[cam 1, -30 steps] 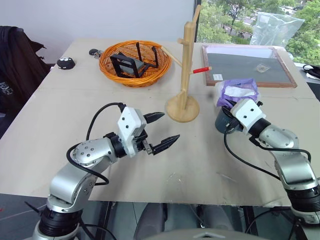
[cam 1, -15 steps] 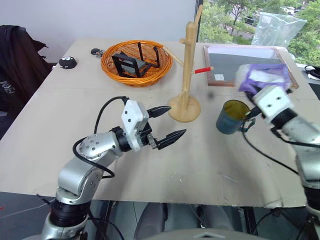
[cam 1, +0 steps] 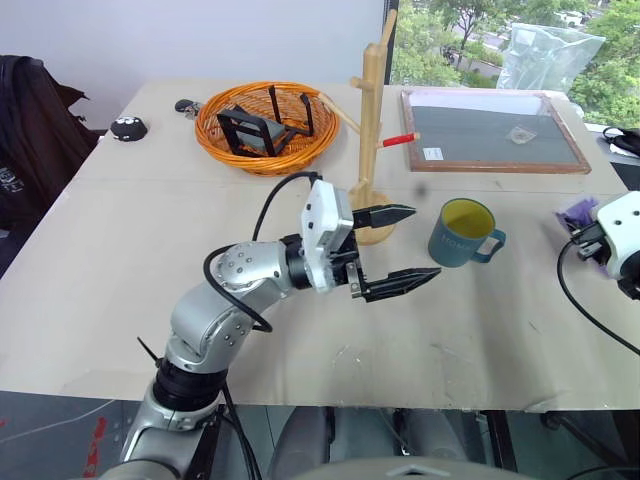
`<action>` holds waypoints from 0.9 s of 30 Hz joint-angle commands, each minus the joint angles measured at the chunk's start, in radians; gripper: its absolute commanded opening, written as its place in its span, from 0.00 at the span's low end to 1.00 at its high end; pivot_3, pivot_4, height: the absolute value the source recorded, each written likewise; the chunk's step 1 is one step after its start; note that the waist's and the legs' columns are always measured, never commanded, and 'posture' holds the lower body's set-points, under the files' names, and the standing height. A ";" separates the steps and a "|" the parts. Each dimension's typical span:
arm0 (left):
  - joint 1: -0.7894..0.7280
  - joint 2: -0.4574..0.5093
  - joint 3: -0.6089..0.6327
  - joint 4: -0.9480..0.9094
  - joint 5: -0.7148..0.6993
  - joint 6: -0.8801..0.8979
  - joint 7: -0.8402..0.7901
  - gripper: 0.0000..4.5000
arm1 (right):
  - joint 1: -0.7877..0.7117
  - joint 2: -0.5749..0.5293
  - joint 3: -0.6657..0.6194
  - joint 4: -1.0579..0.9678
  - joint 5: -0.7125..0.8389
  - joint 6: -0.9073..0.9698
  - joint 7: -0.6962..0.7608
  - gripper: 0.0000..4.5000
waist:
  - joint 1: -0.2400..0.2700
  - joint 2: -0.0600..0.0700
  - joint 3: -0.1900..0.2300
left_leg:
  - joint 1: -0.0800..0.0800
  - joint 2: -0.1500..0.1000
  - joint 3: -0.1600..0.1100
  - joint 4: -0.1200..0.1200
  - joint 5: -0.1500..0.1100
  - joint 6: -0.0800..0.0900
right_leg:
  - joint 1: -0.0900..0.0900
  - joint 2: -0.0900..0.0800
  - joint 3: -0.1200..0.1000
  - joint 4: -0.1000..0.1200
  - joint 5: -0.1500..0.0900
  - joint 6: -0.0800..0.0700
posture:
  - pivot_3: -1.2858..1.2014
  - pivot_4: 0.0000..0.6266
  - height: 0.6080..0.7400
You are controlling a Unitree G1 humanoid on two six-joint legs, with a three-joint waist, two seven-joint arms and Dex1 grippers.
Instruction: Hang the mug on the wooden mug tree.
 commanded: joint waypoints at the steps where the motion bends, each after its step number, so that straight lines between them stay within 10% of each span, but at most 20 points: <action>1: -0.022 0.005 0.009 0.009 0.005 -0.019 -0.022 1.00 | 0.016 -0.024 -0.097 -0.094 0.046 0.033 0.011 0.80 | 0.001 0.000 0.000 | 0.000 0.000 0.000 0.000 0.000 0.000 | 0.000 0.000 0.000 0.000 0.000 0.000 | 0.52 0.24 0.98; 3: -0.026 0.008 0.007 0.012 0.008 -0.015 -0.024 1.00 | 0.035 -0.010 -0.144 -0.152 0.102 0.069 0.029 0.99 | 0.005 0.000 0.000 | -0.001 0.000 -0.001 0.000 0.000 0.000 | 0.000 0.000 0.000 0.000 0.000 0.000 | 0.52 0.24 0.98; 11: 0.000 0.061 -0.029 0.022 0.104 -0.008 -0.017 1.00 | 0.158 0.171 -0.178 -0.491 0.468 0.379 0.011 0.99 | 0.005 0.000 0.000 | -0.001 0.001 -0.003 0.000 0.000 0.000 | 0.000 0.001 -0.002 0.000 0.000 0.000 | 0.52 0.24 0.98; 27: -0.028 0.084 -0.051 0.028 0.133 0.030 -0.057 1.00 | 0.145 0.468 0.128 -0.281 0.220 0.168 -0.308 0.99 | 0.003 0.000 0.000 | -0.001 0.000 -0.002 0.000 0.000 -0.001 | 0.000 0.001 -0.001 -0.001 0.000 0.000 | 0.52 0.24 0.98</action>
